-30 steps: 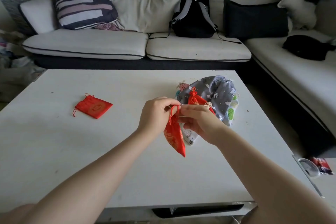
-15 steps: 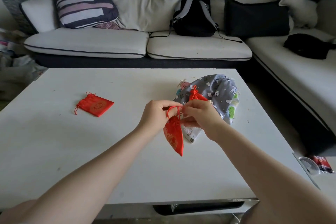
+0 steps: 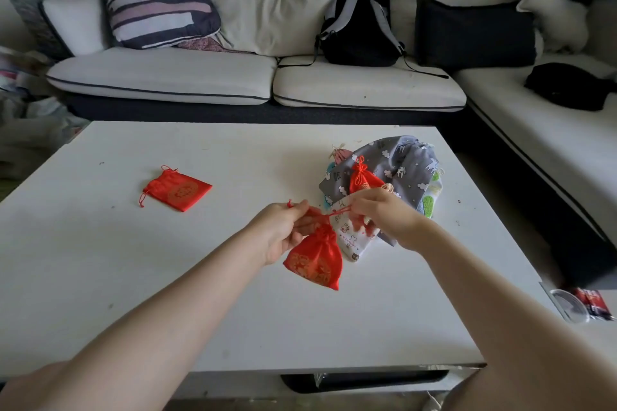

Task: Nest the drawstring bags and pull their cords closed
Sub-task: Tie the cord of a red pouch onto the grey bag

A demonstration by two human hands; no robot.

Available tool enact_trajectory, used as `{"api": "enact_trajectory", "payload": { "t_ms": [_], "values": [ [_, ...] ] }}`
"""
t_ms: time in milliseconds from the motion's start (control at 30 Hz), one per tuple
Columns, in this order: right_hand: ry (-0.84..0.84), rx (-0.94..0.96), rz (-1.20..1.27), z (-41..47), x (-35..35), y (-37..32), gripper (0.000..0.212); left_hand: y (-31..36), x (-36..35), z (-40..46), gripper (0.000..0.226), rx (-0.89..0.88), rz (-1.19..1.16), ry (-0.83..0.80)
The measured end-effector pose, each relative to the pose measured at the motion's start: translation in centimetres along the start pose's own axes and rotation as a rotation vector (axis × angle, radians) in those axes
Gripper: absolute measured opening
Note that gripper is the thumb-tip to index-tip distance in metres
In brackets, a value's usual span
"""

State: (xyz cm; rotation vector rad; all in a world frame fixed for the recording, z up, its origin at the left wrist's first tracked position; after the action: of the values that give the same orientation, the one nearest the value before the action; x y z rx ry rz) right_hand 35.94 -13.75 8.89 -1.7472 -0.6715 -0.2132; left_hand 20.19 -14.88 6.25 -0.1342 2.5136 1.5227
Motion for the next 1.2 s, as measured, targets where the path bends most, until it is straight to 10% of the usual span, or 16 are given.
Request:
{"api": "enact_trajectory", "payload": {
  "t_ms": [200,367,833,1033,1200],
  "values": [
    [-0.156,-0.092,1.154,0.3,-2.0,1.3,0.026,0.9,0.6,0.5,0.03,-0.03,-0.292,0.034],
    [-0.048,-0.285,1.439,1.3,-2.7,2.1,0.023,1.1,-0.1,0.9,0.034,-0.081,-0.479,-0.055],
    [0.109,-0.366,0.399,0.6,-2.3,1.8,0.012,0.8,0.5,2.0,0.027,-0.48,1.296,0.004],
    [0.092,-0.113,-0.195,0.4,-3.1,0.4,0.008,1.5,-0.7,0.4,0.034,-0.42,0.827,-0.168],
    [0.153,-0.118,-0.18,0.4,-3.5,0.8,0.036,1.2,-1.6,-0.6,0.025,-0.499,0.706,-0.257]
  ]
}}
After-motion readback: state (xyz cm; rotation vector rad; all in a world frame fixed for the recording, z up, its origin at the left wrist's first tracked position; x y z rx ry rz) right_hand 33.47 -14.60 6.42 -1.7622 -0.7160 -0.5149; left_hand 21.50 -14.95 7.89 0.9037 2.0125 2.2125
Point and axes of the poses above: each hand's wrist, its own z-axis towards the middle knuckle, its own x-axis out of the back of the hand, y = z × x, the point moved 5 cm from there along z, towards the middle knuckle, and after that the axes turned 6 degrees about -x, right-handed, at the moved point
